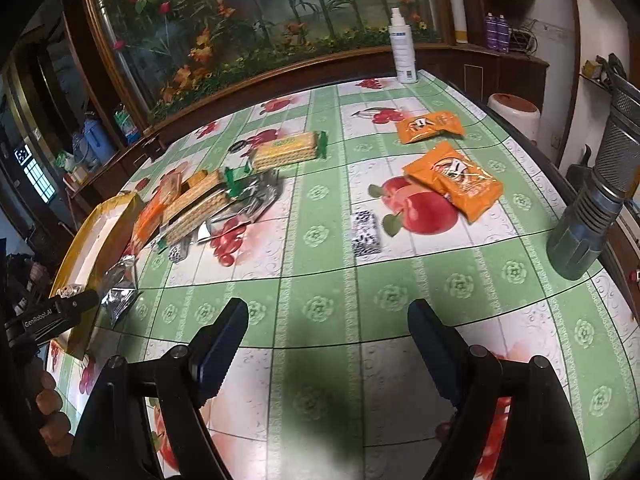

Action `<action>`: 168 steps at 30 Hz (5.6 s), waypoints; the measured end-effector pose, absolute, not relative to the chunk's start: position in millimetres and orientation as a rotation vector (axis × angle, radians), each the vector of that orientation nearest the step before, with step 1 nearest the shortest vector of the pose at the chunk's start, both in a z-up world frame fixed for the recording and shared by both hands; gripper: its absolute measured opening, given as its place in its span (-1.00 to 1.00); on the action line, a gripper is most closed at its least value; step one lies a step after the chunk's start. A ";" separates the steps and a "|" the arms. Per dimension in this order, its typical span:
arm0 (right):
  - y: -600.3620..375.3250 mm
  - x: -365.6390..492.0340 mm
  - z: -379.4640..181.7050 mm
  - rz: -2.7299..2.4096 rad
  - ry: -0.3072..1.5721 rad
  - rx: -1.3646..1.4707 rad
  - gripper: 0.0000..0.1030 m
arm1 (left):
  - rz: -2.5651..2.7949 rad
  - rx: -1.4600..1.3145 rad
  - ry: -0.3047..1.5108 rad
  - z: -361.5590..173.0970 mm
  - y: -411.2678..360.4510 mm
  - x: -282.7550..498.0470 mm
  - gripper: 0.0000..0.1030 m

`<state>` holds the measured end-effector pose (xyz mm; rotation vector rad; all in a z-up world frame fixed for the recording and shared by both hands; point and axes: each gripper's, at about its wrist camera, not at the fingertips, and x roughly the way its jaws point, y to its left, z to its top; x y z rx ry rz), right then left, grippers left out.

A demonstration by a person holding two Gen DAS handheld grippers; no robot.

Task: Organize snacks
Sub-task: 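Withdraw both tools from the tray back toward the remaining snacks, then grasp the orange snack packet with the right tool while the left tool grasps the silver foil bag, then lift both held packets and carry them over the yellow-rimmed tray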

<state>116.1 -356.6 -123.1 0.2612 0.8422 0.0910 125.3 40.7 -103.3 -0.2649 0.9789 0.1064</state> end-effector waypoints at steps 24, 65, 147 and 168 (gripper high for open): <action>-437.1 246.4 -155.1 -0.093 0.945 0.156 0.64 | 0.143 -0.262 1.049 -125.1 44.5 166.4 0.58; -402.8 311.5 -157.9 0.156 0.979 -0.052 0.64 | 0.146 -0.209 1.077 -128.1 35.9 177.5 0.70; -224.6 126.2 -104.5 0.656 0.842 0.499 -0.34 | -0.193 0.994 0.732 -107.6 6.1 69.0 0.57; -251.6 114.8 -82.5 0.611 0.777 0.520 -0.33 | -0.485 0.701 1.019 -110.7 -5.6 87.0 -0.53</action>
